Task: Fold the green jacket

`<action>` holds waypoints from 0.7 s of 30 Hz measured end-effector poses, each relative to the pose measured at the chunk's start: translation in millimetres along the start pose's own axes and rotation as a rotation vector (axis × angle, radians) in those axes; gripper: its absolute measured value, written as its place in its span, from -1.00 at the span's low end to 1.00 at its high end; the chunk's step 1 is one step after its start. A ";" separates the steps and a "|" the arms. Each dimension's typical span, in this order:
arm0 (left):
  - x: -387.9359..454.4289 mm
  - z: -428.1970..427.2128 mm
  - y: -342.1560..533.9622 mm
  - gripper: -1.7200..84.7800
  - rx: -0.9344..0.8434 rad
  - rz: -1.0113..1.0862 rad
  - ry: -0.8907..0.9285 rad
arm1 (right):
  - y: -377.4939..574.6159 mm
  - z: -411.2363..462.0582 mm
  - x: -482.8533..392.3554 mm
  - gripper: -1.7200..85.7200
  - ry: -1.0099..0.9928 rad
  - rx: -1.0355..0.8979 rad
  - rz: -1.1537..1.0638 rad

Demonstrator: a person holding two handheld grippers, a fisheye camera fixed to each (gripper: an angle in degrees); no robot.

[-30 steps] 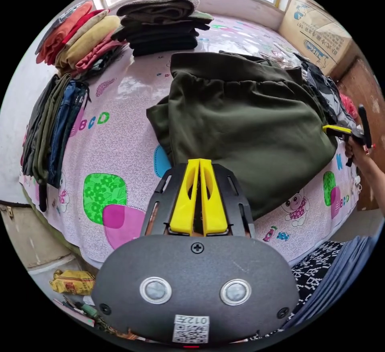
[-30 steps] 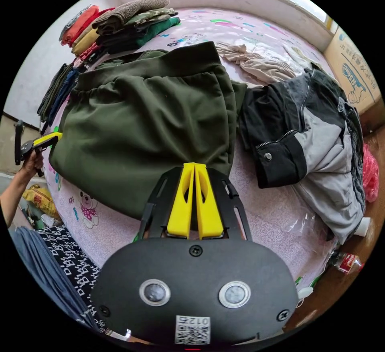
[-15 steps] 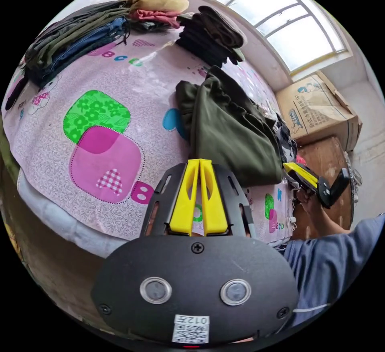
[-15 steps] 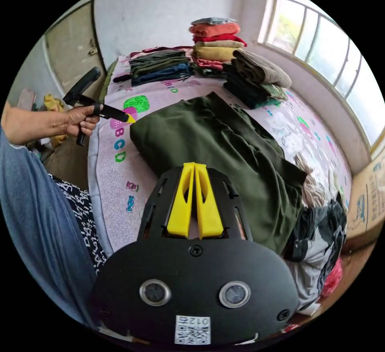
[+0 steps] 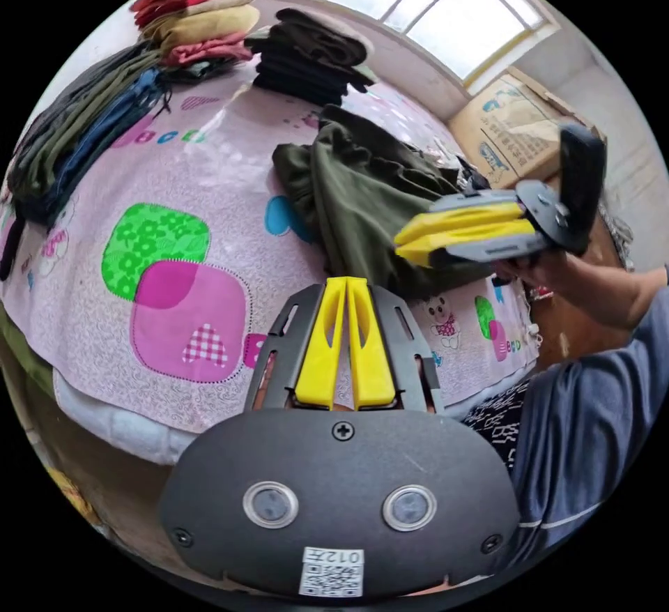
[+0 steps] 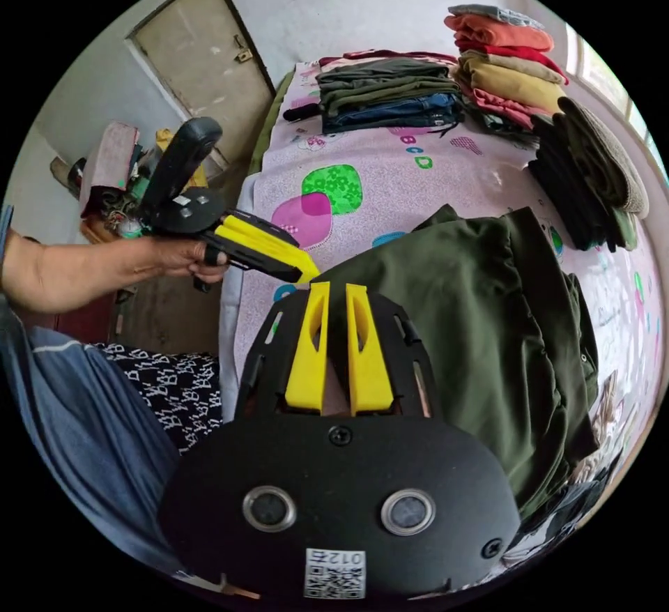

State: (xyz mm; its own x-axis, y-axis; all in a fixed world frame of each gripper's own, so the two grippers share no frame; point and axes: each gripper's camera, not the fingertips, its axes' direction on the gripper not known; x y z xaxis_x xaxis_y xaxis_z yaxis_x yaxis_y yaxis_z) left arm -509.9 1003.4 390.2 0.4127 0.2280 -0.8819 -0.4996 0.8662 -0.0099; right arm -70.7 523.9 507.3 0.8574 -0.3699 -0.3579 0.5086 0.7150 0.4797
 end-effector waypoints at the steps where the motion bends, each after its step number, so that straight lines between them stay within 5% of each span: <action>1: 4.7 -4.7 1.5 -0.96 -0.008 0.039 -0.019 | -13.1 3.6 17.0 -0.80 -0.022 -0.023 0.061; 8: 27.5 -31.4 12.9 -0.96 0.054 0.199 -0.089 | -69.8 50.8 66.8 -0.71 -0.078 -0.247 0.285; 13: 49.0 -47.4 19.5 -0.96 0.066 0.397 -0.070 | -76.8 75.2 81.9 -0.88 -0.014 -0.295 0.308; 16: 10.5 -58.6 24.6 -0.95 0.049 0.226 -0.210 | -62.6 60.6 106.5 -0.91 -0.107 -0.211 0.395; 21: -29.1 -72.7 30.4 -0.88 0.076 0.175 -0.011 | -36.5 37.1 152.4 -0.93 -0.312 -0.110 0.526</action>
State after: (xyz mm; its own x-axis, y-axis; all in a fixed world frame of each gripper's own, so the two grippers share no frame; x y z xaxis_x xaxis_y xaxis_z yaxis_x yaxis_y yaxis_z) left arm -592.5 990.7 381.3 0.3329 0.3821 -0.8621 -0.5056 0.8440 0.1788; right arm 44.3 419.4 465.0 0.9820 -0.0958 0.1629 0.0152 0.8993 0.4370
